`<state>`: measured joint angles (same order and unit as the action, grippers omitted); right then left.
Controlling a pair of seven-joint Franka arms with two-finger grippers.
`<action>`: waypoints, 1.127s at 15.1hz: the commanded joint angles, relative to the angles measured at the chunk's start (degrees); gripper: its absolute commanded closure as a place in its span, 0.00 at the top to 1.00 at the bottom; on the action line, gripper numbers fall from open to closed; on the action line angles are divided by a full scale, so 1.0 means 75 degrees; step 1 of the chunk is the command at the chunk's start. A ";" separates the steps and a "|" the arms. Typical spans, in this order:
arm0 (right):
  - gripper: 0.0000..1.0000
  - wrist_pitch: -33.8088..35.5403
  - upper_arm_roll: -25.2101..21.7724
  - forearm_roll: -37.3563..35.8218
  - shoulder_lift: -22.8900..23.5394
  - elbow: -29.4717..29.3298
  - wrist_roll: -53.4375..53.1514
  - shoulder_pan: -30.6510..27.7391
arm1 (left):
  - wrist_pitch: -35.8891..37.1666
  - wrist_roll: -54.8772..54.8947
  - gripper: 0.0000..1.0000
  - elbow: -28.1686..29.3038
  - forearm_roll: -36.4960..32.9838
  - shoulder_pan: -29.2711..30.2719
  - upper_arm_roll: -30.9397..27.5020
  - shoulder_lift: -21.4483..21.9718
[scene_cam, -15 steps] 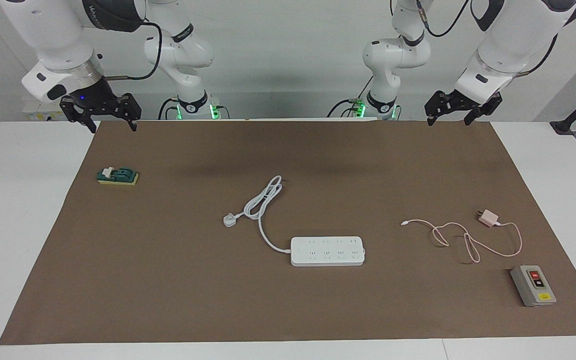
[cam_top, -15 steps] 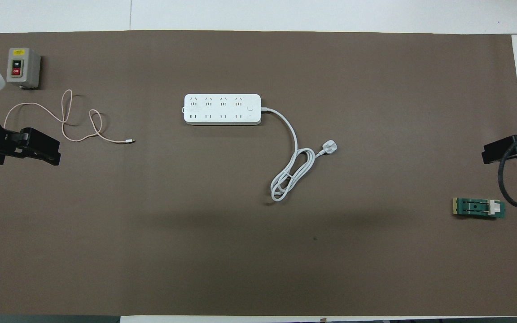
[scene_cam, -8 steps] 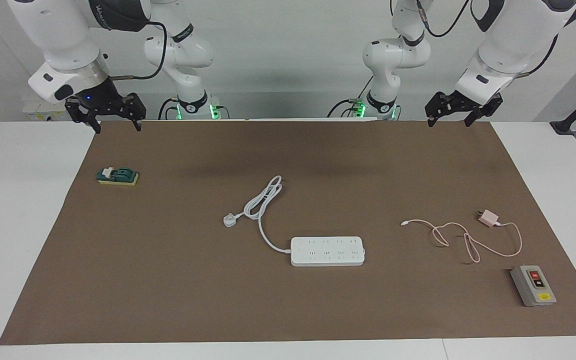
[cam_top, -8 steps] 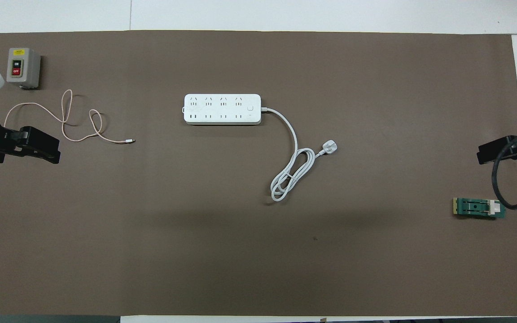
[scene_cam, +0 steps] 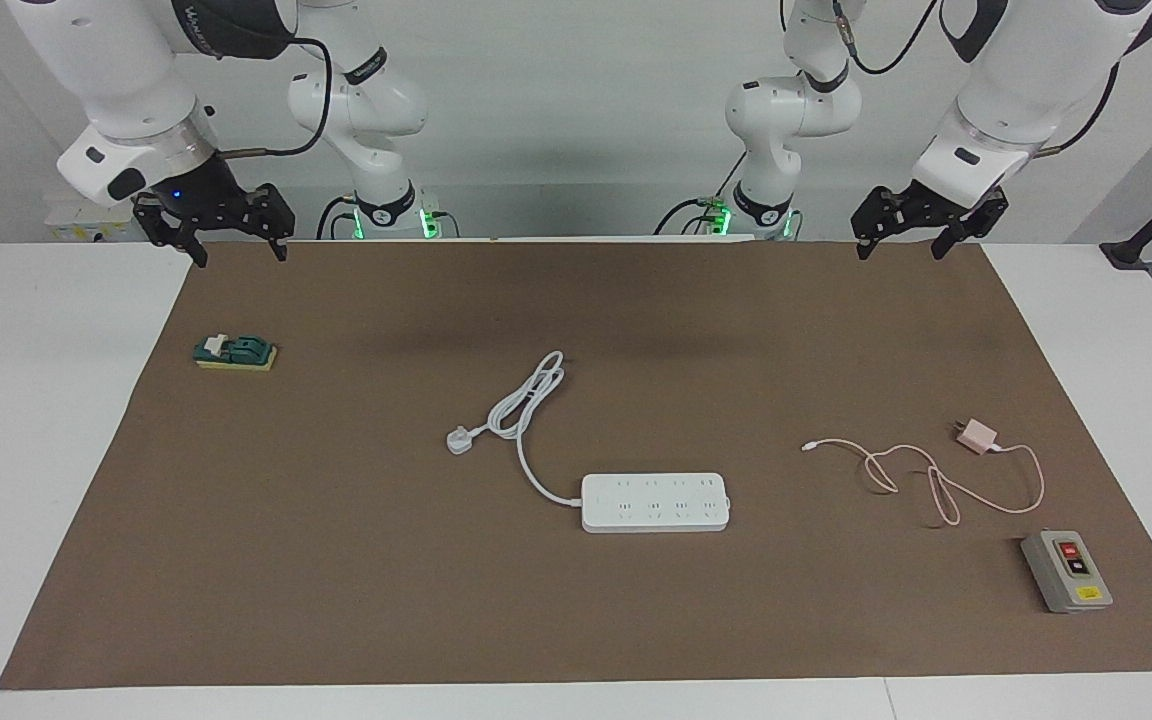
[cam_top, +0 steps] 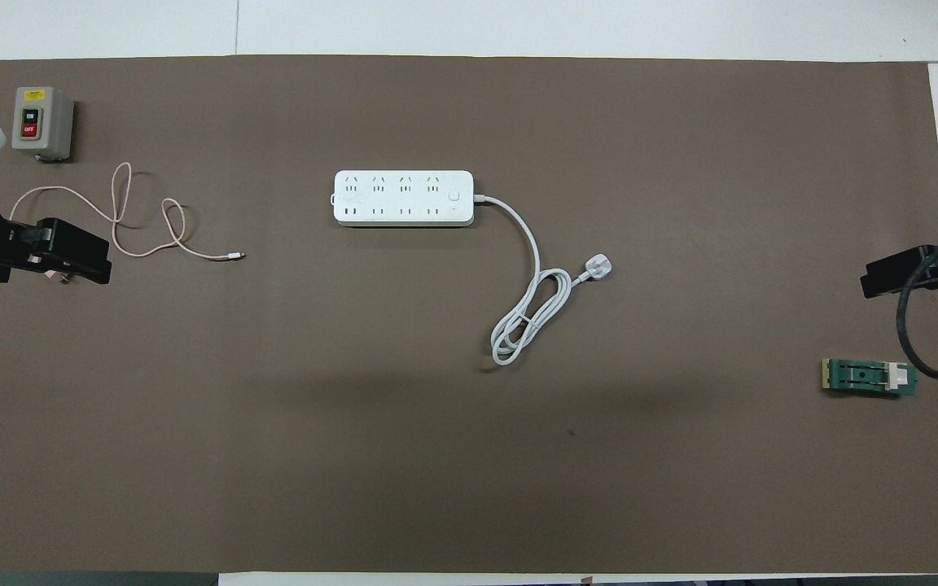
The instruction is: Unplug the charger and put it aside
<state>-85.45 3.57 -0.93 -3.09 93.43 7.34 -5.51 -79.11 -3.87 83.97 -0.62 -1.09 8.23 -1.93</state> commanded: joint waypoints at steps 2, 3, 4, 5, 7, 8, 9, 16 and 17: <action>1.00 0.0026 0.0005 0.0148 -0.0162 0.0164 -0.0006 -0.0097 | -0.0115 0.0082 1.00 0.0195 -0.0034 -0.0066 -0.0089 0.0141; 1.00 0.0038 0.0005 0.0148 -0.0173 0.0176 -0.0006 -0.0085 | -0.0115 0.0082 1.00 0.0184 -0.0034 -0.0066 -0.0078 0.0141; 1.00 0.0026 0.0005 0.0136 -0.0173 0.0176 -0.0006 -0.0085 | -0.0115 0.0070 1.00 0.0241 -0.0034 -0.0043 -0.0055 0.0176; 1.00 0.0026 0.0005 0.0136 -0.0162 0.0164 -0.0006 -0.0097 | -0.0057 0.0093 1.00 0.0277 -0.0034 0.0108 -0.0031 0.0176; 1.00 0.0014 0.0005 0.0136 -0.0173 0.0164 0.0006 -0.0085 | -0.0104 0.0082 1.00 0.0266 -0.0034 0.0366 -0.0077 0.0153; 1.00 0.0014 0.0005 0.0136 -0.0162 0.0164 -0.0006 -0.0085 | -0.0092 0.0093 1.00 0.0266 -0.0034 0.0483 -0.0089 0.0152; 1.00 0.0026 0.0005 0.0136 -0.0162 0.0164 0.0006 -0.0085 | -0.0104 0.0128 1.00 0.0289 -0.0034 0.0508 -0.0090 0.0164; 1.00 0.0014 -0.0007 0.0136 -0.0162 0.0164 0.0041 -0.0108 | -0.0233 0.0082 1.00 0.0535 -0.0034 0.0438 -0.0078 0.0270; 1.00 0.0014 0.0005 0.0136 -0.0162 0.0164 0.0029 -0.0097 | -0.0233 0.0082 1.00 0.0547 -0.0034 0.0438 -0.0078 0.0281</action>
<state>-85.45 3.37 -0.93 -3.10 93.43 7.33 -5.58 -79.73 -3.44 85.81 -0.62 2.46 7.79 -1.84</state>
